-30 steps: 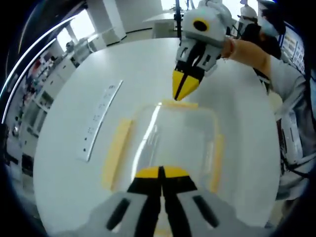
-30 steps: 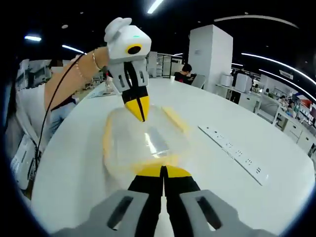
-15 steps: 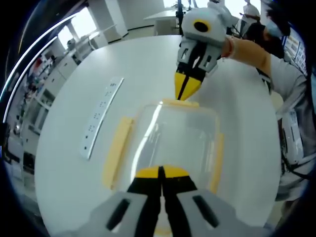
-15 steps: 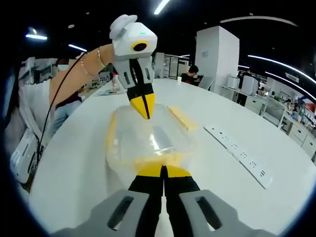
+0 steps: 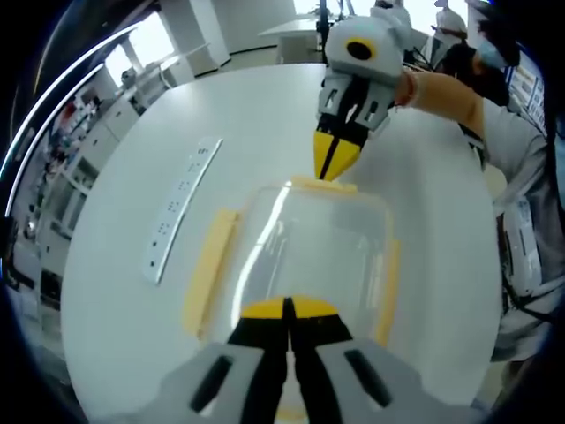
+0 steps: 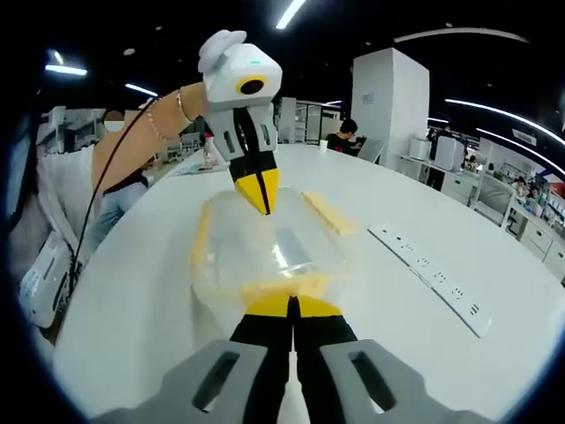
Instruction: Snap each plastic latch of the storage box into its locked position after aligning the lid with the box until every specified latch is closed and the lid sits flush.
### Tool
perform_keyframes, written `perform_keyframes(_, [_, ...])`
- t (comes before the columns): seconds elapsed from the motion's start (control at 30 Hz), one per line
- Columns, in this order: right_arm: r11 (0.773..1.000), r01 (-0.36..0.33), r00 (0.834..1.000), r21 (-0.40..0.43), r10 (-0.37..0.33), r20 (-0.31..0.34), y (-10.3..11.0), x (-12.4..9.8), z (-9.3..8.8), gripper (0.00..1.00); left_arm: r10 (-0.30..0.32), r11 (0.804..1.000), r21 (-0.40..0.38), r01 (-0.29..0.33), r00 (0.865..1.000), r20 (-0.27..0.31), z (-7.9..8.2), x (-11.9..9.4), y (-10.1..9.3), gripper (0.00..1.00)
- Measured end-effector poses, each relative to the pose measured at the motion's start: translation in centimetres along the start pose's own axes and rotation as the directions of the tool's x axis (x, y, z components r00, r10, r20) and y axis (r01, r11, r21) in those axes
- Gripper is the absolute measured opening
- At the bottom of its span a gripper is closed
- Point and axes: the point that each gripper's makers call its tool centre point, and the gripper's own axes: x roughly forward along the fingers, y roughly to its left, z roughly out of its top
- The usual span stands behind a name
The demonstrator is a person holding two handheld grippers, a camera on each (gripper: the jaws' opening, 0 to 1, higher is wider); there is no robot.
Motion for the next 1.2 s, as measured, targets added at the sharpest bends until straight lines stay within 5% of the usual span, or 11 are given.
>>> perform_keyframes(0.8, [1.000,-0.004,1.000,0.003,0.004,-0.008,0.2,0.1,0.0,0.00,-0.001,1.000,-0.005,0.001,1.000,0.001,0.2,-0.1,-0.1,0.00])
perform_keyframes(0.87, [1.000,0.000,1.000,0.006,0.000,-0.027,0.1,0.4,-0.4,0.00,-0.001,1.000,-0.003,0.001,1.000,-0.006,0.2,-0.1,-0.1,0.00])
perform_keyframes(0.9, [0.998,-0.057,0.991,-0.001,0.057,-0.120,1.3,1.5,-2.2,0.00,0.002,1.000,-0.009,-0.003,1.000,-0.011,0.1,-0.4,-0.1,0.00])
perform_keyframes(0.93, [0.996,-0.062,0.991,-0.069,0.053,-0.121,2.2,3.1,-1.7,0.00,-0.015,1.000,-0.013,0.015,1.000,0.007,0.3,-0.3,-0.6,0.00])
perform_keyframes(0.97, [0.979,-0.035,0.989,-0.200,0.005,-0.148,1.1,2.3,-2.0,0.00,-0.008,1.000,-0.010,0.008,1.000,0.008,0.3,-0.6,-0.6,0.00])
perform_keyframes(1.0, [1.000,0.020,0.998,-0.021,-0.021,-0.056,-0.1,1.5,-0.7,0.00,-0.006,1.000,-0.012,0.006,1.000,0.015,0.0,-0.2,-0.4,0.00])
perform_keyframes(1.03, [1.000,0.015,0.999,0.006,-0.015,-0.041,-0.9,1.5,-0.6,0.00,-0.006,1.000,-0.011,0.006,1.000,0.018,0.0,-0.1,-0.4,0.00])
perform_keyframes(1.1, [0.995,-0.013,0.994,-0.099,0.002,-0.106,0.2,2.4,-1.6,0.00,-0.010,1.000,-0.011,0.011,1.000,0.018,-0.1,0.4,0.0,0.00])
perform_keyframes(1.2, [0.998,-0.002,0.995,-0.056,-0.004,-0.099,0.7,2.1,-1.9,0.00,-0.017,1.000,0.014,0.017,1.000,0.010,0.2,0.4,-0.1,0.00])
